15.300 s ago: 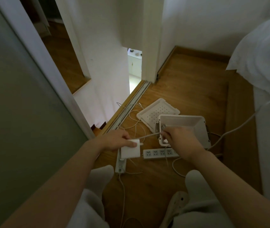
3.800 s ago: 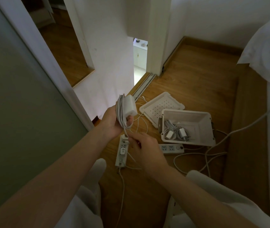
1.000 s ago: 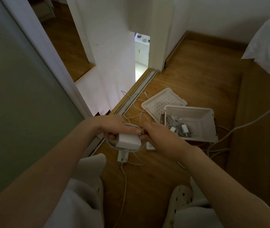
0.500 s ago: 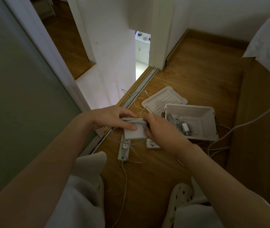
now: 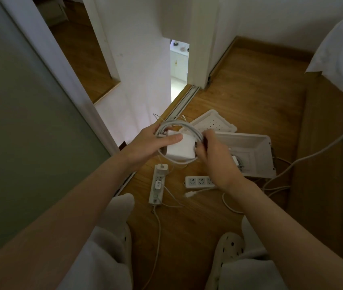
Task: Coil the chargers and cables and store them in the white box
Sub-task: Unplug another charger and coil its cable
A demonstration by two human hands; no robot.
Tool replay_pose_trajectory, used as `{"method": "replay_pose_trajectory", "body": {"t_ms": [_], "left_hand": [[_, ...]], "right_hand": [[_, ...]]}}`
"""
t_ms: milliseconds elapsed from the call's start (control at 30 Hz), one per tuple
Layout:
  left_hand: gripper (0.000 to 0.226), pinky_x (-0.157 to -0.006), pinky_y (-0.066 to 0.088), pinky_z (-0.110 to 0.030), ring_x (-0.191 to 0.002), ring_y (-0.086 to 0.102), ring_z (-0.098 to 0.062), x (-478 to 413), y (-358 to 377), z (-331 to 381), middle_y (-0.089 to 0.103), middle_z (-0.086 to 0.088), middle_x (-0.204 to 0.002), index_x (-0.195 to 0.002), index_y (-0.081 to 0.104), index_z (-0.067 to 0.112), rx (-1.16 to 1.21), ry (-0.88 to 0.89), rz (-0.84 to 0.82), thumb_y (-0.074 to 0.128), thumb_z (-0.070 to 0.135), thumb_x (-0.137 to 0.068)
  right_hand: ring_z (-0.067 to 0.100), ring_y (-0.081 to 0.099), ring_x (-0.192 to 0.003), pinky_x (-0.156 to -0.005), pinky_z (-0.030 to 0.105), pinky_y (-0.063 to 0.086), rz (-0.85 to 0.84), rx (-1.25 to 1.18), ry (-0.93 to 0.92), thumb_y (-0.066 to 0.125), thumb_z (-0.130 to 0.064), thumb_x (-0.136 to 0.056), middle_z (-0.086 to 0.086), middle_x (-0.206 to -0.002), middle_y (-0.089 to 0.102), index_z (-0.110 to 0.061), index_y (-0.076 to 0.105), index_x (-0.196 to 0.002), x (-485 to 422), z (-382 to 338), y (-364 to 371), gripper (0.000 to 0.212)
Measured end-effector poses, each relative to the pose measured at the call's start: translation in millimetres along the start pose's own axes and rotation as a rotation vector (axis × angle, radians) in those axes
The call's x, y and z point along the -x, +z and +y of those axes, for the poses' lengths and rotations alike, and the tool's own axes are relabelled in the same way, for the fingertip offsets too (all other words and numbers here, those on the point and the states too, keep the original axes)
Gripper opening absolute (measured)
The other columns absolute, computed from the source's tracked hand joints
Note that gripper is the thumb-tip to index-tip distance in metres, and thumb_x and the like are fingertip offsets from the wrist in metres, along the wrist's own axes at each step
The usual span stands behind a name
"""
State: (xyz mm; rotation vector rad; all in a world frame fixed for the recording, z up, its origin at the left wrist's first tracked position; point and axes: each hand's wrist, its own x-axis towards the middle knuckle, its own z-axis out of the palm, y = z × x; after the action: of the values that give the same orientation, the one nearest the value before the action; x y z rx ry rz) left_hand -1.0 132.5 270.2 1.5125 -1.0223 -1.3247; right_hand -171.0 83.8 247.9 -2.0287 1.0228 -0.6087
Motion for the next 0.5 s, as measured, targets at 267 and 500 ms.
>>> {"method": "replay_pose_trajectory", "body": {"t_ms": [267, 500], "left_hand": [[0.039, -0.077, 0.055, -0.023, -0.099, 0.065, -0.015, 2.9, 19.2, 1.2, 0.062, -0.005, -0.111, -0.118, 0.052, 0.016, 0.301, 0.095, 0.003, 0.058, 0.019, -0.08], [0.018, -0.084, 0.055, -0.038, -0.104, 0.061, -0.023, -2.8, 24.4, -4.2, 0.059, -0.007, -0.113, -0.113, 0.052, 0.022, 0.176, 0.132, 0.303, 0.045, 0.024, -0.097]], "right_hand": [[0.008, 0.036, -0.053, -0.042, 0.013, 0.033, 0.052, -0.122, 0.191, 0.04, -0.017, -0.097, -0.003, -0.067, 0.044, -0.009, 0.043, -0.091, -3.8, 0.8, 2.6, 0.011], [0.005, 0.041, -0.049, -0.042, 0.016, 0.034, 0.004, -0.078, 0.086, 0.033, -0.026, -0.1, -0.004, -0.068, 0.049, -0.014, 0.042, -0.094, 4.8, -11.4, 10.3, 0.016]]}}
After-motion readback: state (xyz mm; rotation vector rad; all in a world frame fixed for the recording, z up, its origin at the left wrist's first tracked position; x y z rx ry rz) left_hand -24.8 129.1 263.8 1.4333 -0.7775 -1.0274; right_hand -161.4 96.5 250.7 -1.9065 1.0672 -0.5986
